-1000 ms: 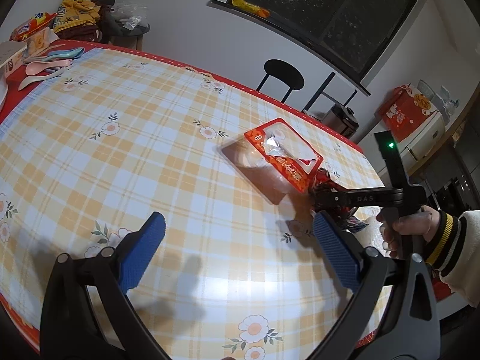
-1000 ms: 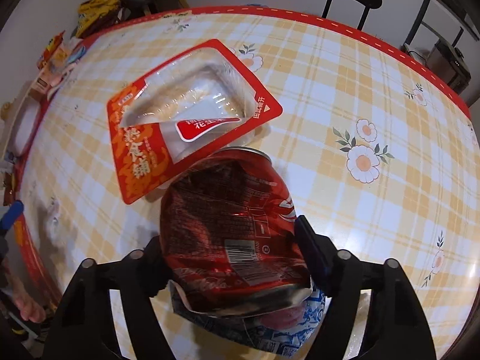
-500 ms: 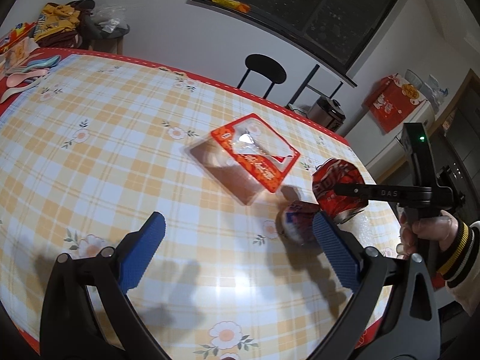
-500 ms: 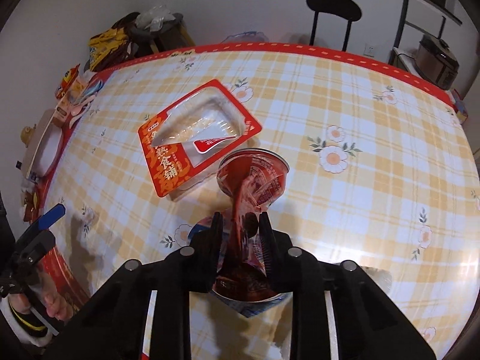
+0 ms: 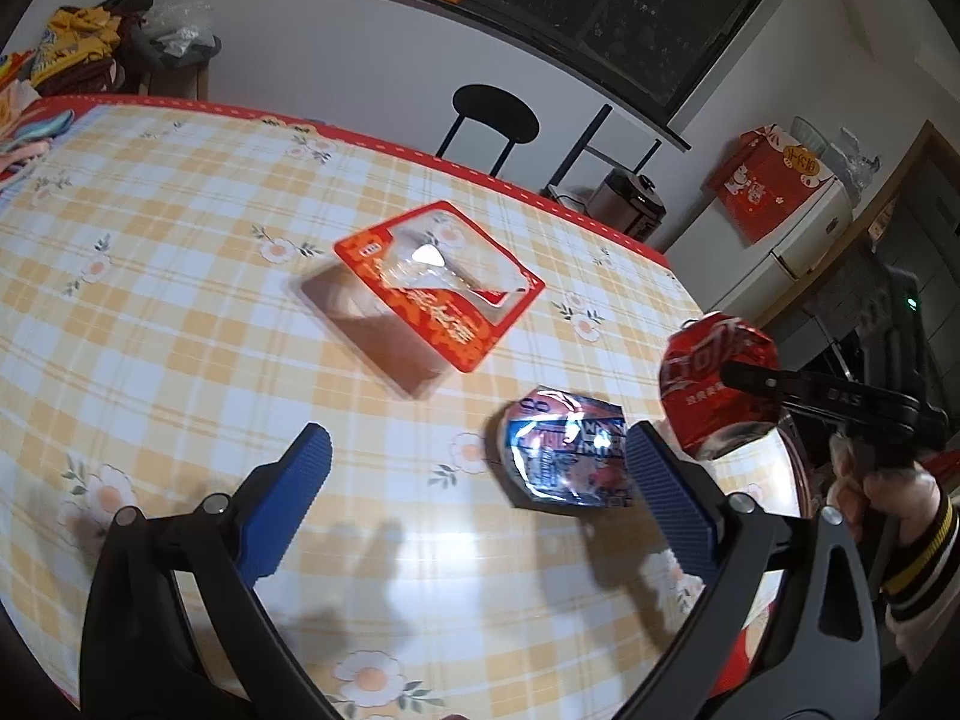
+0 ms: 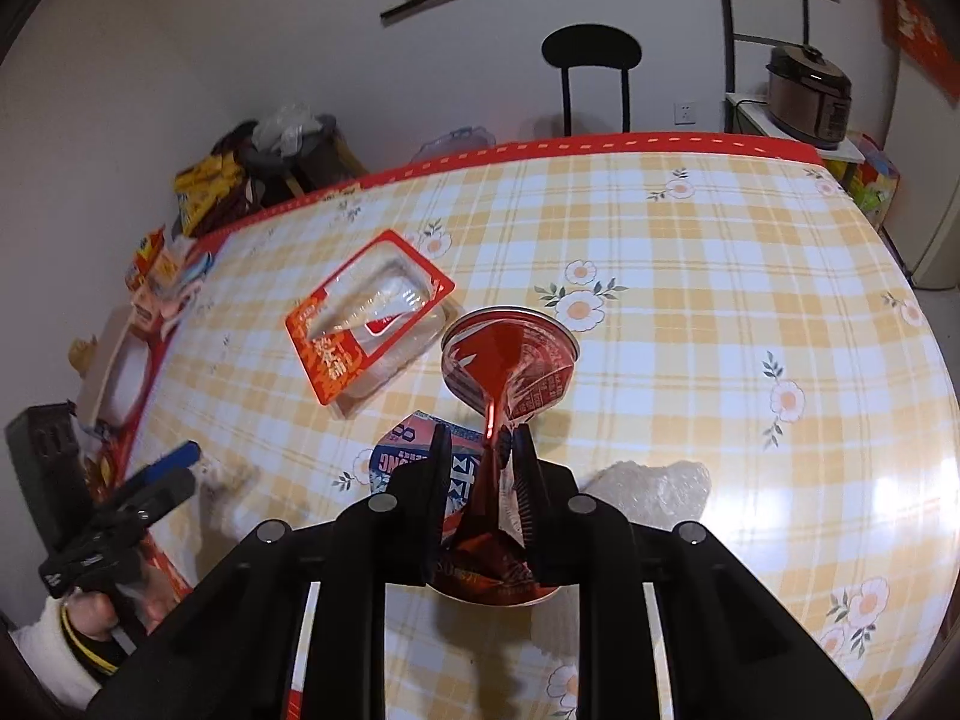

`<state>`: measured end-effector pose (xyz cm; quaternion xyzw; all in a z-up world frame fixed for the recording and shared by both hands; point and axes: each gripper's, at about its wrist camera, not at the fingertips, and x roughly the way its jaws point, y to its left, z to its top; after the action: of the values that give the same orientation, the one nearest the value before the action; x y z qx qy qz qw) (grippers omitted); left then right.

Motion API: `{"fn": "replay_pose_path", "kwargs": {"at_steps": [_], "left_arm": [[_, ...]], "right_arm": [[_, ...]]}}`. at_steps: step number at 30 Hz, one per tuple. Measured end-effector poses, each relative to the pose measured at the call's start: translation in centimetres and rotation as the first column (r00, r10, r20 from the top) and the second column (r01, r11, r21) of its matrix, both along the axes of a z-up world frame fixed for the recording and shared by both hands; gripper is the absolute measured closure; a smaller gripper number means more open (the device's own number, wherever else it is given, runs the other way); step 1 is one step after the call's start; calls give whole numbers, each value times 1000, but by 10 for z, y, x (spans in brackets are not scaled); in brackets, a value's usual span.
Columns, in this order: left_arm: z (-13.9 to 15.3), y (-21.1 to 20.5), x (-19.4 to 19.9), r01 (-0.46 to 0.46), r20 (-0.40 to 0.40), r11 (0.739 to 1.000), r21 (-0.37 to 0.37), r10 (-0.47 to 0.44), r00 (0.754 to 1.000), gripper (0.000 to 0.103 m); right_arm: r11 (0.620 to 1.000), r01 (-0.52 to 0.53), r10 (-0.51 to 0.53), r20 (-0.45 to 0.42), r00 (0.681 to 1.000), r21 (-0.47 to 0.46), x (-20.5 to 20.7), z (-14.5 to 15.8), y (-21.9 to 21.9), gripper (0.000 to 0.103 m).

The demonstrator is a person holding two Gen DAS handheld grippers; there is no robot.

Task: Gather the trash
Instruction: 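Lift the red can with the right tool while the left tool grasps the red plastic tray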

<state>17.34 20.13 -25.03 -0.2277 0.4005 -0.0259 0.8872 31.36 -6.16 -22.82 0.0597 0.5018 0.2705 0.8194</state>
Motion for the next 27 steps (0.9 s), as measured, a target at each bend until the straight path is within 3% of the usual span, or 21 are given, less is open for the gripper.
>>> {"fn": "replay_pose_path", "kwargs": {"at_steps": [6, 7, 17, 20, 22, 27], "left_arm": [[-9, -28, 11, 61, -35, 998, 1, -61, 998, 18], [-10, -34, 13, 76, -40, 997, 1, -76, 996, 18], [-19, -83, 24, 173, -64, 985, 5, -172, 983, 18], [-20, -84, 22, 164, -69, 986, 10, -163, 984, 18], [-20, -81, 21, 149, -69, 989, 10, -148, 987, 18], [-16, -61, 12, 97, -69, 995, 25, -95, 993, 18]], "right_arm": [[996, 58, -61, 31, 998, 65, -15, 14, -32, 88], [996, 60, -63, 35, 997, 67, -17, 15, -34, 101], [996, 75, -74, -27, 997, 50, -35, -5, -75, 101], [999, 23, -21, -74, 997, 24, -47, -14, -78, 89], [1000, -3, 4, -94, 996, 6, -58, -20, -78, 56], [989, -148, 143, -156, 977, -17, -98, -40, -58, 44]]}}
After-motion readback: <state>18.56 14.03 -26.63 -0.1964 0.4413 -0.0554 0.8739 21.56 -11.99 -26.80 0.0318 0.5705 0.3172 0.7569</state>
